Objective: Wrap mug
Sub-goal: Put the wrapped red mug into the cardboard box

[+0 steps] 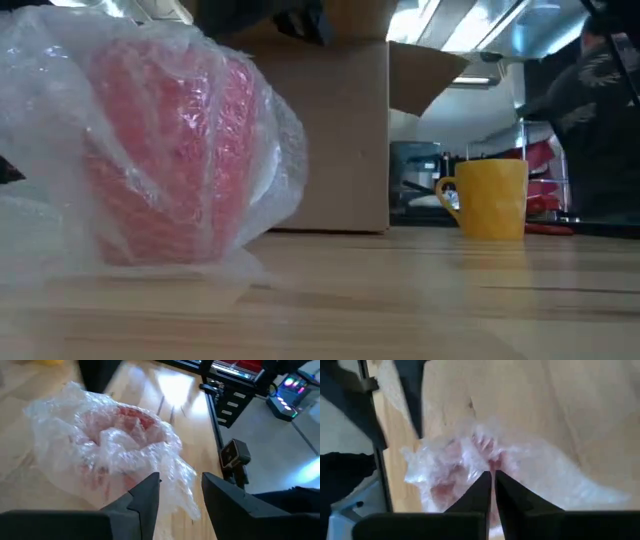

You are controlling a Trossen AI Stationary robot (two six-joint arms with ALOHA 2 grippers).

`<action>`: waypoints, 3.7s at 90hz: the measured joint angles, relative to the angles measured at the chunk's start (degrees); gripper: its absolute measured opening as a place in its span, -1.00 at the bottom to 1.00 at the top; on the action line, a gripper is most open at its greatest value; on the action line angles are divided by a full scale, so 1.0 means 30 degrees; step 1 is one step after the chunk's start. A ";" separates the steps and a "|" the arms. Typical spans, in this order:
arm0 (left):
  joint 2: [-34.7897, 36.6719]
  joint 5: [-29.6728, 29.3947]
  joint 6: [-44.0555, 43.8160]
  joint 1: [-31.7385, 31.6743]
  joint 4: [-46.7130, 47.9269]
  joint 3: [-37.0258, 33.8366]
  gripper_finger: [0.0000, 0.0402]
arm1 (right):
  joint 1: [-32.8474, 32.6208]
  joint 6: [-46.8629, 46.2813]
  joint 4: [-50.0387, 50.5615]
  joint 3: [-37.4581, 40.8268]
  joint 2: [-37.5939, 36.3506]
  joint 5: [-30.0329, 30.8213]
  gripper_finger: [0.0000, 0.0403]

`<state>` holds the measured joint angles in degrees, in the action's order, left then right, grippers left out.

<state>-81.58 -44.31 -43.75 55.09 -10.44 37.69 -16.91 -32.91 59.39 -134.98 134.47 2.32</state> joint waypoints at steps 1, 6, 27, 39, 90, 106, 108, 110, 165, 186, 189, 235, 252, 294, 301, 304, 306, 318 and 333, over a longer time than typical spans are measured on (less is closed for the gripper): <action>0.0000 0.0000 0.0048 0.0048 0.0000 0.0000 -0.35 | 0.0067 0.0105 0.0016 0.0000 0.0000 -0.0023 -0.86; 0.0007 0.0000 0.0197 0.0197 -0.0007 0.0000 -0.35 | 0.0206 0.0577 0.0126 0.0000 0.0000 -0.0126 -0.77; 0.0442 -0.1241 0.1308 0.1019 0.0013 0.0000 -0.35 | 0.0450 0.1936 0.0263 0.0191 0.0000 -0.0127 -0.43; 0.0889 -0.1982 0.1887 0.1435 0.0146 0.0000 -0.35 | 0.0430 0.2400 0.0258 0.0197 0.0052 -0.0237 -0.36; 0.1690 -0.2494 0.1088 0.1770 0.1818 0.0000 -0.35 | 0.0437 0.2653 0.0549 0.0182 0.1727 -0.0995 -0.37; 0.1726 -0.3058 0.1040 0.2323 0.2609 -0.0007 -0.35 | 0.0496 0.3039 0.0737 0.0247 0.2288 -0.1206 -0.58; 0.1734 -0.3124 0.0897 0.2401 0.2846 -0.0015 -0.35 | 0.0503 0.3103 0.0687 0.0240 0.2362 -0.1280 -0.65; 0.1741 -0.3153 0.0736 0.2446 0.3071 -0.0015 -0.35 | 0.0498 0.3132 0.0539 0.0240 0.2400 -0.1300 -0.73; 0.1770 -0.3308 -0.4883 0.3024 0.5855 -0.1884 -0.35 | -0.0281 0.2013 0.0380 0.0041 0.1349 -0.1135 -0.98; 0.1770 -0.3308 -0.5750 0.3016 0.5760 -0.2484 -0.35 | -0.0672 0.1405 0.0830 0.0045 -0.0037 -0.1013 -0.99; 0.1770 -0.3313 -0.5896 0.3016 0.5762 -0.2586 -0.35 | -0.0766 0.1260 0.0806 0.0057 -0.0407 -0.0997 -0.99; 0.1763 -0.3315 -0.6230 0.2683 0.5845 -0.3009 -0.35 | 0.0452 0.2790 -0.5433 0.0021 -0.4101 0.1753 -0.99; 0.1850 -0.3073 -0.4951 0.1554 0.5670 -0.3009 -0.35 | 0.2172 0.3345 -0.6133 0.0011 -0.5726 0.3828 -0.99; 0.3422 0.0091 0.0530 -0.2576 0.5429 -0.3016 -0.35 | 0.6044 0.4251 -1.0776 -0.0007 -0.7468 -0.0171 -0.99; 0.3593 0.0583 0.1634 -0.3243 0.5208 -0.3016 -0.35 | 0.6538 0.4612 -1.2317 -0.0007 -0.7508 -0.1527 -0.99; 0.3693 0.0792 0.2025 -0.3546 0.5222 -0.3016 -0.35 | 0.6839 0.4646 -1.2762 -0.0007 -0.7526 -0.2061 -0.99; 0.3752 0.0918 0.2317 -0.3766 0.5231 -0.3016 -0.35 | 0.7059 0.4640 -1.2895 -0.0012 -0.7531 -0.2400 -0.99; 0.4245 0.1976 0.4099 -0.5396 0.5174 -0.3016 -0.35 | 0.9085 0.5047 -1.1208 -0.0026 -0.7555 -0.2054 -0.99; 0.4894 0.4783 0.7099 -0.8158 0.4616 -0.3016 -0.35 | 1.1700 0.6029 -0.7015 0.0036 -0.7056 -0.0235 -0.99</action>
<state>-66.90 -29.96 -22.45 30.61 3.41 28.64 18.19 -14.82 38.35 -134.87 113.31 1.61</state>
